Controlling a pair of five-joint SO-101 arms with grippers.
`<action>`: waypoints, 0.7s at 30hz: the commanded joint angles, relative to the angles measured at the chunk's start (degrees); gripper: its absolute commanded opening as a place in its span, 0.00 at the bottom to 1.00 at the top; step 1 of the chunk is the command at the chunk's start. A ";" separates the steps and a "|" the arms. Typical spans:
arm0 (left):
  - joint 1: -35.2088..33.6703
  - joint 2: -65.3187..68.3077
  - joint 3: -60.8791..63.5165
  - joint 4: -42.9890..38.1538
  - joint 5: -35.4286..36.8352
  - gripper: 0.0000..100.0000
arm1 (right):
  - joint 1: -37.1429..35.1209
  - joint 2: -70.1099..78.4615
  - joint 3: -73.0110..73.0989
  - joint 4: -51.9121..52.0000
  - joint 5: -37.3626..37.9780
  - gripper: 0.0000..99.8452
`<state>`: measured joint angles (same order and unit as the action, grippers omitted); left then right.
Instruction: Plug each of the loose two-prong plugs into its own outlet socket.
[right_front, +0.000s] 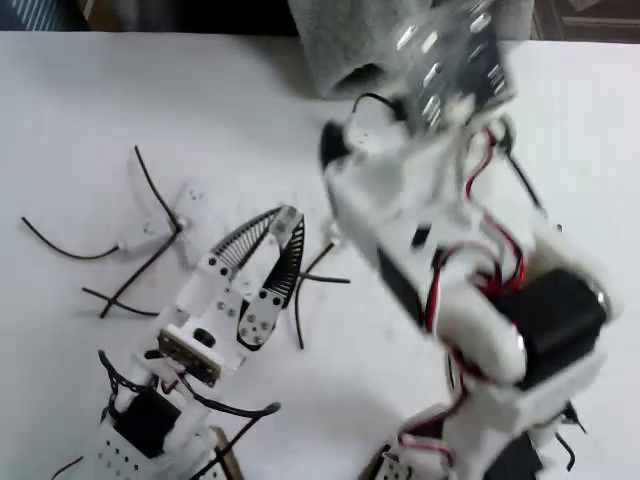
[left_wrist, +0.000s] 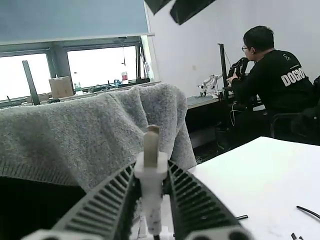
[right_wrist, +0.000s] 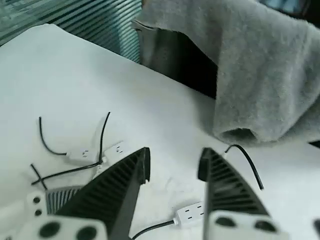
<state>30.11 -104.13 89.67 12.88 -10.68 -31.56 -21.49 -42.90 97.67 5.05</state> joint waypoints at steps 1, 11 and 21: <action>-0.57 -0.40 -0.44 -2.20 0.00 0.02 | -9.63 -7.69 10.99 -4.09 14.07 0.01; -0.57 -0.40 -0.62 -4.31 0.00 0.02 | -18.07 -21.93 35.69 -17.10 24.26 0.02; -0.48 -0.40 -1.58 -4.92 0.00 0.02 | -17.45 -25.54 55.82 -25.89 43.78 0.02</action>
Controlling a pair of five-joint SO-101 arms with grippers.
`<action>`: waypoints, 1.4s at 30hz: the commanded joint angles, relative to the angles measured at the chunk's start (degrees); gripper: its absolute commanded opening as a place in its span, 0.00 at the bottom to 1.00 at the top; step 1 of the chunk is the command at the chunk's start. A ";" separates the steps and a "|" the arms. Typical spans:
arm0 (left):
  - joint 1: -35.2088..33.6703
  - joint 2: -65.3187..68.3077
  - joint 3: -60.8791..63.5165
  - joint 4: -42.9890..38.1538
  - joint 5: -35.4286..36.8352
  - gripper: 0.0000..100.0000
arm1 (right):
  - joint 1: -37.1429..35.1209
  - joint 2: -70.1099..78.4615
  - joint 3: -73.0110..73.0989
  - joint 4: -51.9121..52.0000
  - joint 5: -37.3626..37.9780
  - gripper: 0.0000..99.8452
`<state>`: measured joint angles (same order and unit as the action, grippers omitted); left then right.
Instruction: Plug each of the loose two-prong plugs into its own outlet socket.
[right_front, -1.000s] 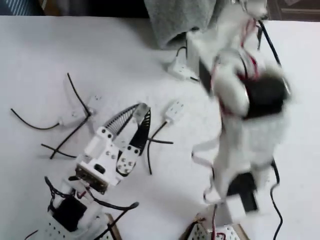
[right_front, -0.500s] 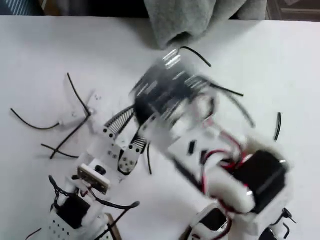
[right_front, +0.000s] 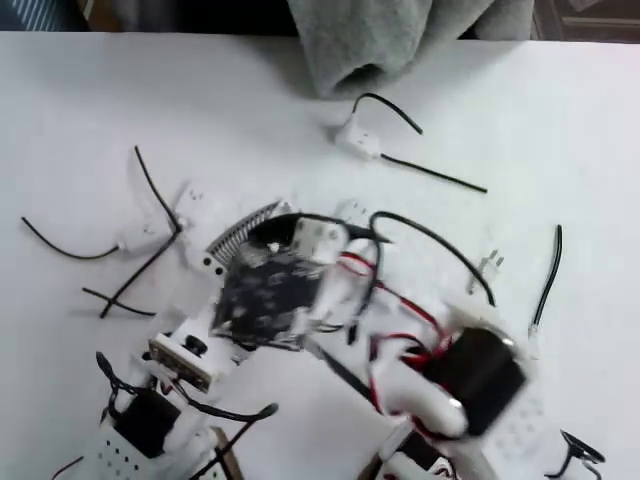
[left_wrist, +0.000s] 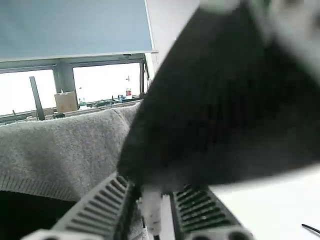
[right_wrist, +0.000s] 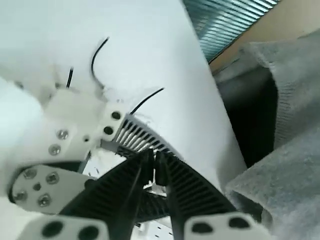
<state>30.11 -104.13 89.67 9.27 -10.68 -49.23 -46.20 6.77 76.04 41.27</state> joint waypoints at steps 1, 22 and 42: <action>-0.40 -0.40 -1.58 -1.32 0.00 0.02 | 0.92 -0.84 7.38 -5.32 8.70 0.02; -0.57 -0.40 -3.69 -1.05 0.09 0.02 | 29.14 -0.22 23.38 -36.44 9.41 0.02; -0.57 -0.40 -2.20 -1.41 0.00 0.02 | 7.25 -20.26 20.31 -24.04 8.97 0.02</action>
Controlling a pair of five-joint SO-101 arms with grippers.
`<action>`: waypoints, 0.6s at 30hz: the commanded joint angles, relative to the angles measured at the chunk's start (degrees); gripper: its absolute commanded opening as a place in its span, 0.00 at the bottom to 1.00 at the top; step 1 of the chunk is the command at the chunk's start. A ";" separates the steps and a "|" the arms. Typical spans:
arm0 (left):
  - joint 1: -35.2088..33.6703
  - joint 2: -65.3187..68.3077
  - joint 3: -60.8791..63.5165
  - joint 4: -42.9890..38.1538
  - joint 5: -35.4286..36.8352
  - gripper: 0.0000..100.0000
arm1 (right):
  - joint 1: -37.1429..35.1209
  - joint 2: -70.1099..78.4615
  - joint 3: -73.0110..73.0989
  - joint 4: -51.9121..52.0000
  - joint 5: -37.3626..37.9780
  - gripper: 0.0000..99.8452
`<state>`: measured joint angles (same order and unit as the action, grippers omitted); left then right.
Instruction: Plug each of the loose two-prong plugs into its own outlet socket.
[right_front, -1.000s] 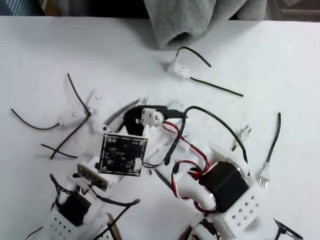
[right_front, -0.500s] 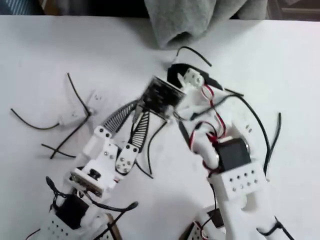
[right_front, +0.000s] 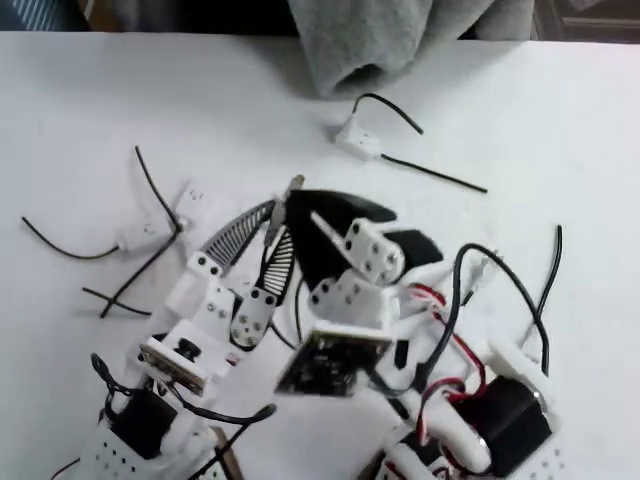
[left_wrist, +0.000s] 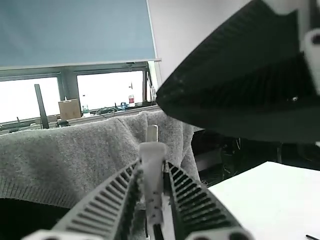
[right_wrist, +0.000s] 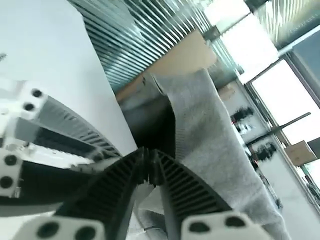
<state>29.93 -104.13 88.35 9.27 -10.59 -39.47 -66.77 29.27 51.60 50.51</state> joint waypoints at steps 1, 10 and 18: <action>-0.40 -0.40 -0.97 -1.41 -0.09 0.02 | -2.59 1.10 -1.93 0.40 -0.26 0.02; -0.40 -0.40 -1.14 -1.05 -0.09 0.02 | 13.49 17.01 1.58 -12.09 0.26 0.02; -0.40 -0.40 -1.14 -1.05 -0.09 0.02 | 24.04 30.81 1.58 -21.85 0.26 0.02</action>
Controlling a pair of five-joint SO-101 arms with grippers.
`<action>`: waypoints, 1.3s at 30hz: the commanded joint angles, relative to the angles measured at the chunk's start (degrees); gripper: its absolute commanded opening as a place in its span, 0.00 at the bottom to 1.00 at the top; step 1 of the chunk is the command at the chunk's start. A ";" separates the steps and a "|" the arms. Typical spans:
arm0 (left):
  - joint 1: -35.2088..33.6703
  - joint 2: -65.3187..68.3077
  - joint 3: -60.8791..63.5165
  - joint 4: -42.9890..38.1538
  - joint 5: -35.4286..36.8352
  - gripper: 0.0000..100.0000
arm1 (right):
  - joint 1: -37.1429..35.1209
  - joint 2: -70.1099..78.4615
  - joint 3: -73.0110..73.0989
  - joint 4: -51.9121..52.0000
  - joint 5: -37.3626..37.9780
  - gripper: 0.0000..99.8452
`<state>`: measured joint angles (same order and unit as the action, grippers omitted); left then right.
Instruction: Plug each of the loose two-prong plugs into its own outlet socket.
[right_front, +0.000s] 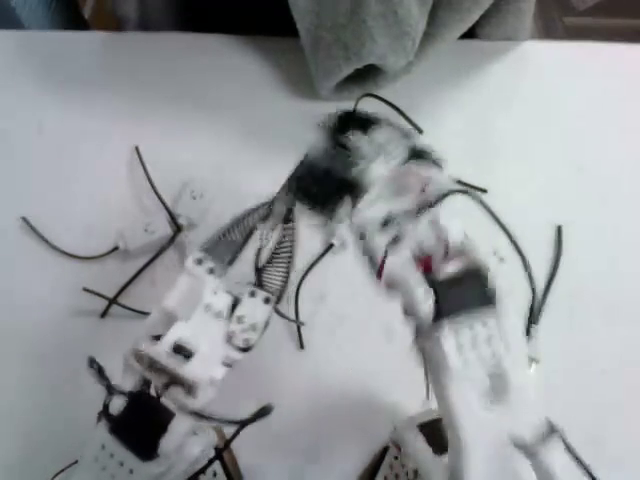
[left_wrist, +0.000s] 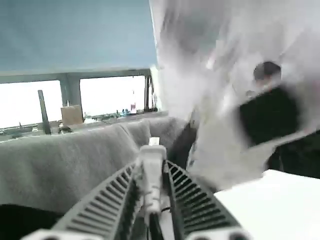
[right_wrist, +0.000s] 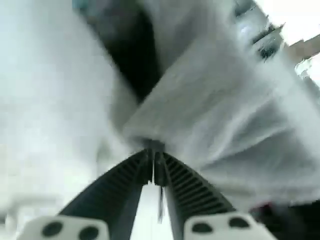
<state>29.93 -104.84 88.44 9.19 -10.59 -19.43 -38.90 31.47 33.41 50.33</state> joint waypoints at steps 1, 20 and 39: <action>-0.40 0.31 -1.23 -0.97 -0.09 0.02 | 4.26 2.77 -0.62 -3.65 0.44 0.02; -0.48 0.31 -0.97 -0.88 -0.09 0.02 | -16.92 -28.70 -0.18 12.18 0.35 0.02; -15.96 4.79 -5.01 5.27 8.70 0.02 | 18.59 -19.12 -0.53 18.24 -9.14 0.02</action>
<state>14.73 -103.25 88.09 14.37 -1.54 -8.79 -58.24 32.00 48.62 45.41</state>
